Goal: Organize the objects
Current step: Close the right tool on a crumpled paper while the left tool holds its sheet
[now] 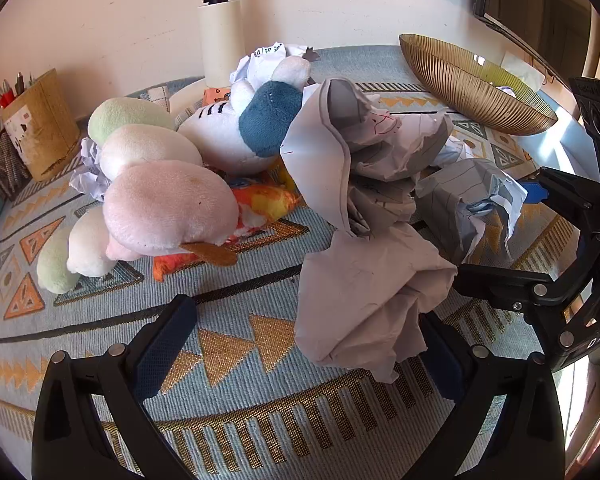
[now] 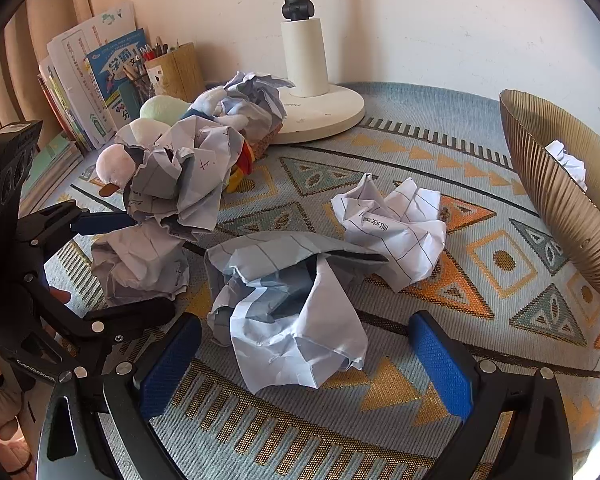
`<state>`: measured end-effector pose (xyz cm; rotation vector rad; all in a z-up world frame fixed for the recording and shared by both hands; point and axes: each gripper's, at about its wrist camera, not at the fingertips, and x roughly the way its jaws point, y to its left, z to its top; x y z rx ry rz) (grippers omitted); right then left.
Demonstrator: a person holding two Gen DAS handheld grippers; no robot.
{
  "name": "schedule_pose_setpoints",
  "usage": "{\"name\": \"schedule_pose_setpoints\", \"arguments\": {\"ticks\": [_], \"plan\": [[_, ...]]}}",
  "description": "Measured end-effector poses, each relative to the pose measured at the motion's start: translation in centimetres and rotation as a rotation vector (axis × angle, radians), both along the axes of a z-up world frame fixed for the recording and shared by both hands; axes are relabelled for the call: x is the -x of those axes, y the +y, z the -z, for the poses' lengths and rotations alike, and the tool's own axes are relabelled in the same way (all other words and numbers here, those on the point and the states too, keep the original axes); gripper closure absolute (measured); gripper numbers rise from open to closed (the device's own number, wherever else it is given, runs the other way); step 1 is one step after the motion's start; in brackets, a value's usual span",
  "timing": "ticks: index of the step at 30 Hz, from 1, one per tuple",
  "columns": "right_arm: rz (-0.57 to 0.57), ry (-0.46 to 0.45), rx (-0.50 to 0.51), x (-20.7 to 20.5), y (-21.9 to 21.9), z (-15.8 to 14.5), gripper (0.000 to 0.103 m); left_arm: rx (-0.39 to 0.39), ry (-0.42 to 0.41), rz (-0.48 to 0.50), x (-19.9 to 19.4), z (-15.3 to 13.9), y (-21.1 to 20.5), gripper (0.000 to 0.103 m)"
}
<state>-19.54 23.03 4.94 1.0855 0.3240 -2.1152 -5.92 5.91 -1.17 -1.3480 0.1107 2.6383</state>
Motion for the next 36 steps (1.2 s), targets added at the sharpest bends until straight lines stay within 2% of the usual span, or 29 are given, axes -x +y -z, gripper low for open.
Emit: {"name": "schedule_pose_setpoints", "arguments": {"ticks": [8, 16, 18, 19, 21, 22, 24, 25, 27, 28, 31, 36], "plan": [[0.004, 0.001, 0.004, 0.0, 0.1, -0.1, 0.0, 0.0, 0.0, 0.0, 0.0, 0.0, 0.0, 0.0], [0.049, -0.048, 0.1, 0.8, 1.1, -0.4, 0.0, 0.0, 0.0, 0.0, 0.0, 0.0, 0.1, 0.0], [0.071, -0.039, 0.096, 0.8, 1.1, -0.6, 0.004, 0.0, 0.0, 0.0, 0.0, 0.0, 0.1, 0.0], [0.081, -0.025, 0.081, 0.7, 0.9, -0.7, 0.011, 0.0, 0.0, 0.0, 0.0, 0.0, 0.1, 0.0], [0.07, -0.009, 0.08, 0.4, 0.8, -0.9, 0.031, 0.0, 0.0, 0.0, 0.1, 0.0, 0.2, 0.0], [0.057, -0.01, 0.092, 0.4, 0.8, -1.0, 0.051, 0.0, 0.0, 0.0, 0.1, 0.0, 0.2, 0.0], [0.057, -0.006, 0.095, 0.3, 0.8, -1.1, 0.055, -0.001, 0.001, 0.002, 0.1, 0.0, 0.2, 0.0], [0.05, -0.014, 0.106, 0.4, 0.9, -1.0, 0.056, -0.005, 0.005, 0.007, 0.0, -0.1, 0.2, 0.004], [0.034, -0.022, 0.13, 0.4, 1.1, -1.1, 0.058, -0.015, 0.042, 0.035, -0.5, -0.6, 0.5, 0.037], [0.029, -0.013, 0.144, 0.2, 1.2, -1.3, 0.058, -0.012, 0.056, 0.048, -0.7, -0.9, 0.7, 0.06], [-0.006, 0.012, 0.201, -0.4, 1.6, -2.0, 0.058, -0.013, 0.061, 0.056, -0.7, -1.0, 0.7, 0.062], [-0.021, 0.025, 0.219, -0.9, 1.6, -2.3, 0.058, -0.111, 0.085, 0.041, -0.9, -1.7, -0.9, 0.062]]}}
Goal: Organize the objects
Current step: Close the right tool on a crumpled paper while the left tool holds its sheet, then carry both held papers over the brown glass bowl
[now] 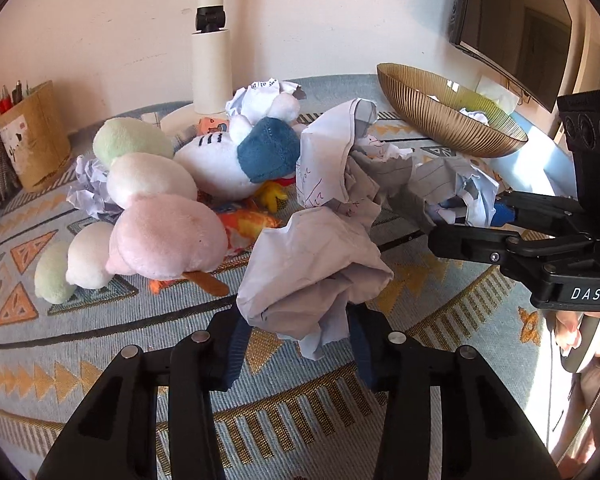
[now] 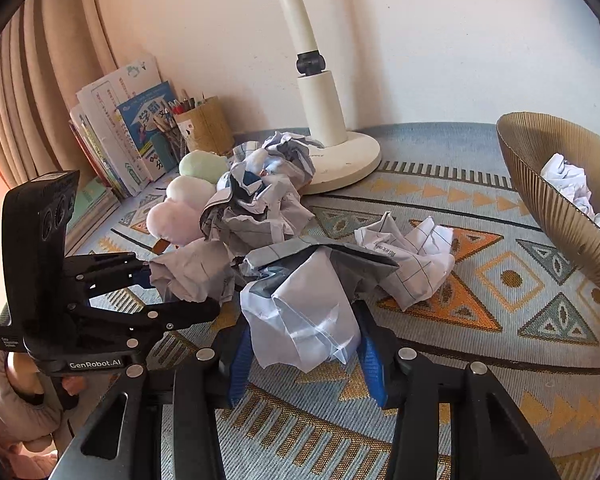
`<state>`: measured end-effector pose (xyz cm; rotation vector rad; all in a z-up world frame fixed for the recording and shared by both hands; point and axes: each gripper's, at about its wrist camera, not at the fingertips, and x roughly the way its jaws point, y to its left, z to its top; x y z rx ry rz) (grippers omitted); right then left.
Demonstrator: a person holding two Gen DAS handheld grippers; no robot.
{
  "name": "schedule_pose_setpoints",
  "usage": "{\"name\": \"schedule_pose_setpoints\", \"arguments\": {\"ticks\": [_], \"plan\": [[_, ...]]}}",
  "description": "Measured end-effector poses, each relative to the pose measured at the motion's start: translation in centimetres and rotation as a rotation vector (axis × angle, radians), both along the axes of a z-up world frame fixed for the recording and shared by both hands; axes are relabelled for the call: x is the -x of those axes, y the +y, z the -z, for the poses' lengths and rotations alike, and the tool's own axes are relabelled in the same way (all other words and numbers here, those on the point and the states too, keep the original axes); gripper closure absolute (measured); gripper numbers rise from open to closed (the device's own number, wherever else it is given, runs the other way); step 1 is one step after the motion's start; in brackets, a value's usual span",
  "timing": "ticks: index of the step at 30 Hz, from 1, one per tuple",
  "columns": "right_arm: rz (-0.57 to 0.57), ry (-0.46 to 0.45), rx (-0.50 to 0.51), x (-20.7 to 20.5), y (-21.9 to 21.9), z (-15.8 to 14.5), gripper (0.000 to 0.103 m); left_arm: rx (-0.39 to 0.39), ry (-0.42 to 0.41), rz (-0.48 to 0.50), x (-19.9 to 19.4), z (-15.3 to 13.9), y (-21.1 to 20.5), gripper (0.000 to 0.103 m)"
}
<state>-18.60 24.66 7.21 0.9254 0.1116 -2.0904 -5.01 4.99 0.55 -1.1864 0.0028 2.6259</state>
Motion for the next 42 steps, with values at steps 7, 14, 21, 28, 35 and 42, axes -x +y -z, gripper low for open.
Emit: {"name": "schedule_pose_setpoints", "arguments": {"ticks": [7, 14, 21, 28, 35, 42], "plan": [[-0.003, 0.021, 0.039, -0.6, 0.6, -0.6, 0.058, -0.038, 0.144, -0.019, -2.2, -2.0, -0.8, 0.062], [-0.008, 0.051, 0.069, -1.2, 1.1, -1.2, 0.057, -0.021, 0.228, -0.05, -3.3, -3.0, -0.7, 0.062], [-0.01, 0.063, 0.062, -1.4, 1.0, -1.3, 0.057, -0.016, 0.235, -0.005, -3.3, -3.1, 0.1, 0.062], [-0.01, 0.067, 0.066, -1.5, 1.0, -1.4, 0.057, 0.006, 0.24, 0.048, -3.6, -3.1, 1.2, 0.062], [-0.028, 0.078, 0.091, -1.8, 1.3, -1.7, 0.057, -0.004, 0.246, 0.041, -3.8, -3.2, 1.0, 0.062], [-0.056, 0.113, 0.149, -2.7, 2.0, -2.4, 0.057, -0.012, 0.321, 0.034, -5.0, -4.0, 0.8, 0.062]]}}
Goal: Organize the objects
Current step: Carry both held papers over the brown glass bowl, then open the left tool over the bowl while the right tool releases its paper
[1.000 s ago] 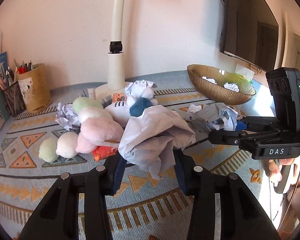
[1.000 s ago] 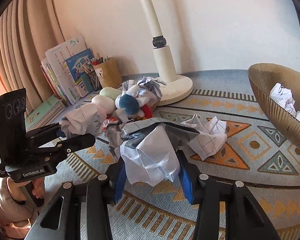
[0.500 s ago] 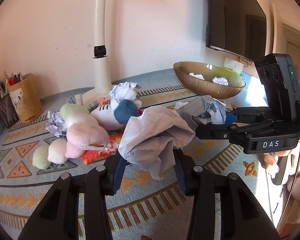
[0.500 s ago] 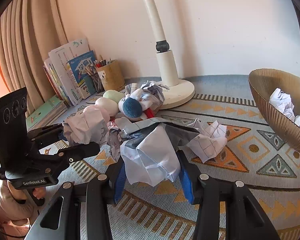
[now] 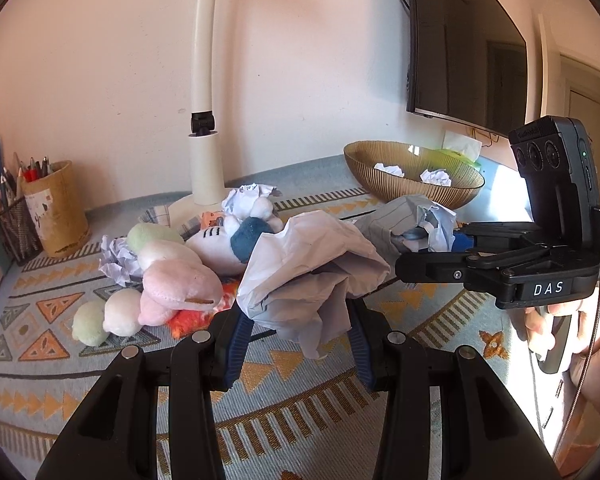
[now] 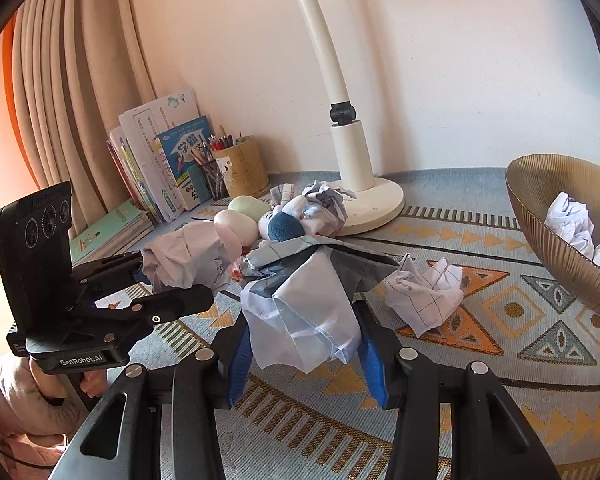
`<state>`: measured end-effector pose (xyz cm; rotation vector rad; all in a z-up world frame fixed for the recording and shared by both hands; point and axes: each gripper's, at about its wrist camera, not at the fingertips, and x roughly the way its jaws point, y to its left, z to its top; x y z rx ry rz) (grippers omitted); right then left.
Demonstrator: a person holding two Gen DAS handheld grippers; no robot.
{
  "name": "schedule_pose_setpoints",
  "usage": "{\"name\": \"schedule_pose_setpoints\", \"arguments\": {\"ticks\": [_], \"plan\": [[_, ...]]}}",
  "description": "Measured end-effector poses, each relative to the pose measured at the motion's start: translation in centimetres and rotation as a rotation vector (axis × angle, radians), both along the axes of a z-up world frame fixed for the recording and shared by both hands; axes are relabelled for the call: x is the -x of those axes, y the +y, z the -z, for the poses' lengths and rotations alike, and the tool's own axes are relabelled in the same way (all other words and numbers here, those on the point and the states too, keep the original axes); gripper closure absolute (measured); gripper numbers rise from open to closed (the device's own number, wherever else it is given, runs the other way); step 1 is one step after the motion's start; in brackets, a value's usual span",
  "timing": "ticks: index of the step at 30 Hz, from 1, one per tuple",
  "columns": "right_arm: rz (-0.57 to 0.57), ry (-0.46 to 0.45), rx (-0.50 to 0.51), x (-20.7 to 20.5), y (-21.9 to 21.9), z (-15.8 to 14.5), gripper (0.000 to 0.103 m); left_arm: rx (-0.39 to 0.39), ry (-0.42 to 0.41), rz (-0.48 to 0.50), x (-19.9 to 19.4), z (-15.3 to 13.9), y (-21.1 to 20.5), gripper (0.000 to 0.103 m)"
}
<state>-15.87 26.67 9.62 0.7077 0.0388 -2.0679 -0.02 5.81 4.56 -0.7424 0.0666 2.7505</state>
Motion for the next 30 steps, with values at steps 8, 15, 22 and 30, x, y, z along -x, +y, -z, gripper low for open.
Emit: {"name": "schedule_pose_setpoints", "arguments": {"ticks": [8, 15, 22, 30], "plan": [[0.007, -0.001, -0.012, 0.0, -0.1, -0.1, 0.057, 0.02, -0.027, -0.021, 0.5, 0.4, 0.1, 0.062], [0.06, -0.004, 0.038, 2.3, 2.3, -3.9, 0.057, -0.028, -0.081, -0.006, 3.9, -2.2, 1.3, 0.062], [0.302, 0.102, 0.035, 8.9, 10.4, -12.0, 0.057, -0.072, -0.003, 0.126, 11.3, -9.1, 8.1, 0.062], [0.449, 0.037, -0.045, 16.0, 15.0, -11.0, 0.057, -0.078, -0.081, 0.211, 18.4, -7.7, 15.6, 0.062]]}}
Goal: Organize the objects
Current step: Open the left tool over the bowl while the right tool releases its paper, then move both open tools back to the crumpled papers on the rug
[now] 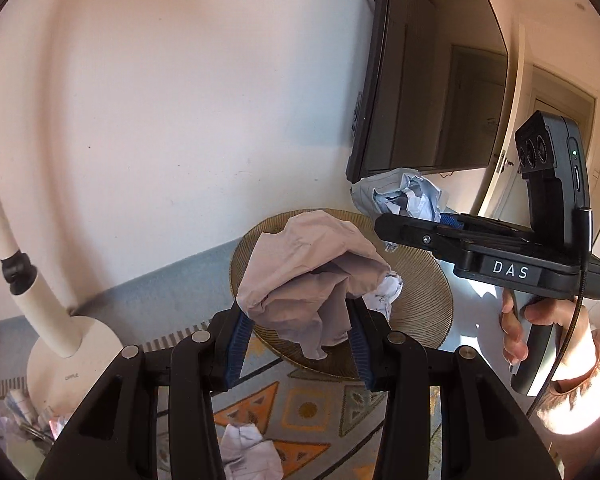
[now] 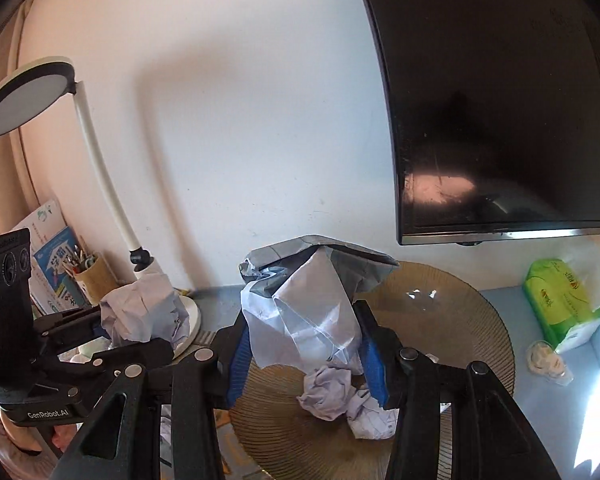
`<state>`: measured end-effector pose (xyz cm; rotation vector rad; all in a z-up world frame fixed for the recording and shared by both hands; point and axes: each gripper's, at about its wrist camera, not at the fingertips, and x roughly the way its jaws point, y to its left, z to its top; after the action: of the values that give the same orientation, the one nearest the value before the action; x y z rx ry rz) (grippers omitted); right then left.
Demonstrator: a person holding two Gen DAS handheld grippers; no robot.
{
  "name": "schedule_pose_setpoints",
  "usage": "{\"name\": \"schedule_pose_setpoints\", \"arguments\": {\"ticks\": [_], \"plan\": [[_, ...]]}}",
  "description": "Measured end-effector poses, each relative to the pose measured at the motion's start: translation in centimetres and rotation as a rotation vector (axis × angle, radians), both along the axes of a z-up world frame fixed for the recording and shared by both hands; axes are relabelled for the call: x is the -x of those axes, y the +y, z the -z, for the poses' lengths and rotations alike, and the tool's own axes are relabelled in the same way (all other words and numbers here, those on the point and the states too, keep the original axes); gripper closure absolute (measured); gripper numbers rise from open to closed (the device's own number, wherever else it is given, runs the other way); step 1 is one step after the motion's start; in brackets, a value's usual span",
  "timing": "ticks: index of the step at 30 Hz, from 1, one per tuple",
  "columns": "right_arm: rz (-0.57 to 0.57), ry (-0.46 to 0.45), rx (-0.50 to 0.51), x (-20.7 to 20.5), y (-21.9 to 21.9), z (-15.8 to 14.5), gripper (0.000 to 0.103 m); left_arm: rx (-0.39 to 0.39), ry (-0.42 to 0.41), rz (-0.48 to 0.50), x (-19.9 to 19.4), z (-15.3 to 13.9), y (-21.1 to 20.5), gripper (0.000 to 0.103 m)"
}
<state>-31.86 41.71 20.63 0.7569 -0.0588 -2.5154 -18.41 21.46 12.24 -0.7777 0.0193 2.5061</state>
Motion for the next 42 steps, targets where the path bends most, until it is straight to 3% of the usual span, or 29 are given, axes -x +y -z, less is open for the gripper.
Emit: {"name": "schedule_pose_setpoints", "arguments": {"ticks": [3, 4, 5, 6, 7, 11, 19, 26, 35, 38, 42], "plan": [[0.03, -0.037, 0.019, 1.7, 1.0, 1.3, 0.055, 0.011, -0.034, 0.023, 1.3, 1.4, 1.9, 0.062], [0.04, -0.053, 0.016, 2.4, 1.1, 1.7, 0.049, 0.015, -0.042, 0.029, 1.6, 1.9, 2.3, 0.062], [0.057, -0.07, 0.001, 3.0, 1.1, 2.1, 0.026, 0.024, -0.052, 0.032, 2.0, 2.3, 2.8, 0.054], [0.077, -0.085, -0.021, 3.7, 0.8, 2.5, 0.011, 0.04, -0.06, 0.028, 2.2, 2.7, 3.2, 0.041], [0.101, -0.083, -0.04, 4.1, 0.9, 2.6, 0.0, 0.053, -0.06, 0.026, 2.3, 3.0, 3.5, 0.0], [0.152, -0.061, -0.066, 4.4, 1.7, 2.7, 0.0, 0.069, 0.004, 0.031, 1.8, 3.5, 3.8, 0.001], [0.184, -0.053, -0.005, 2.6, 2.8, 1.5, 0.0, 0.078, 0.021, 0.012, 1.2, 3.3, 3.2, 0.001], [0.168, -0.031, 0.0, -0.3, 1.7, -0.5, 0.0, 0.115, 0.054, -0.056, -0.3, 1.7, -0.2, 0.001], [0.052, 0.026, -0.04, -5.2, -3.6, -3.1, 0.0, 0.141, 0.077, -0.24, -4.6, -3.1, -9.5, 0.001], [0.007, 0.035, -0.062, -6.7, -5.9, -2.8, 0.0, 0.152, 0.071, -0.322, -6.6, -3.6, -13.8, 0.001], [-0.054, 0.009, -0.085, -8.2, -9.0, -0.4, 0.0, 0.151, 0.024, -0.416, -9.2, -2.0, -18.7, 0.001]]}}
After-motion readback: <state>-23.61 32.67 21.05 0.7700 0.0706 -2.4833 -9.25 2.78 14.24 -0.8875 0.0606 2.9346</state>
